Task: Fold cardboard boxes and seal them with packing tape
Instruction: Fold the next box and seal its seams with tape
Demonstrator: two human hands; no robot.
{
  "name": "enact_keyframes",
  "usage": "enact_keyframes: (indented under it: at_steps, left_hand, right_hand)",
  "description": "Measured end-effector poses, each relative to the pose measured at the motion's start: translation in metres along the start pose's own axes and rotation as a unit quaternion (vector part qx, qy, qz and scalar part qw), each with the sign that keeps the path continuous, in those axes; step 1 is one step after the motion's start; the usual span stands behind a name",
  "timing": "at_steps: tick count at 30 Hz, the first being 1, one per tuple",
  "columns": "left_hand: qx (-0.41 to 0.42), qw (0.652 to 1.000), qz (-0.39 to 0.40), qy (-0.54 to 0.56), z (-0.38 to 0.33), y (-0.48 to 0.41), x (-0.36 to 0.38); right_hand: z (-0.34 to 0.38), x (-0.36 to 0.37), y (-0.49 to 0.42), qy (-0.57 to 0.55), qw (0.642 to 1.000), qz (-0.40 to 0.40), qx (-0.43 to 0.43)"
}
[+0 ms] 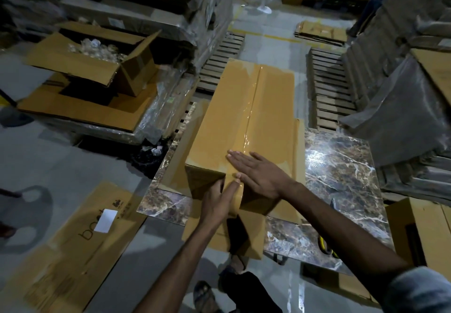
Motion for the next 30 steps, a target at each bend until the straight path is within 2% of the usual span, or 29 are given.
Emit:
enact_keyframes:
  at_steps: [4,8,14,24,30]
  left_hand:
    - [0.026,0.999,-0.001,0.02,0.009,0.002,0.0]
    - [0.037,0.997,-0.058,0.032,0.032,0.017,0.003]
    - [-0.017,0.996,-0.065,0.064,0.06,0.031,0.007]
    - [-0.027,0.989,-0.132,0.057,0.056,0.018,0.005]
    - [0.02,0.993,-0.093,0.067,0.046,0.008,0.004]
  right_hand:
    - [-0.001,0.001,-0.003,0.013,1.0,-0.013,0.004]
    - [-0.004,0.004,-0.004,0.026,0.999,-0.018,0.006]
    - [-0.003,0.003,-0.004,0.043,0.999,-0.03,0.003]
    - [-0.003,0.005,-0.005,0.088,0.994,-0.059,0.02]
    - [0.0,0.002,-0.004,0.096,0.992,-0.079,0.033]
Point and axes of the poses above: each hand's wrist, its own y-axis away from the middle knuckle, its own x-axis out of the palm, z = x × y, the point moved 7 cm from there along -y, towards the middle knuckle
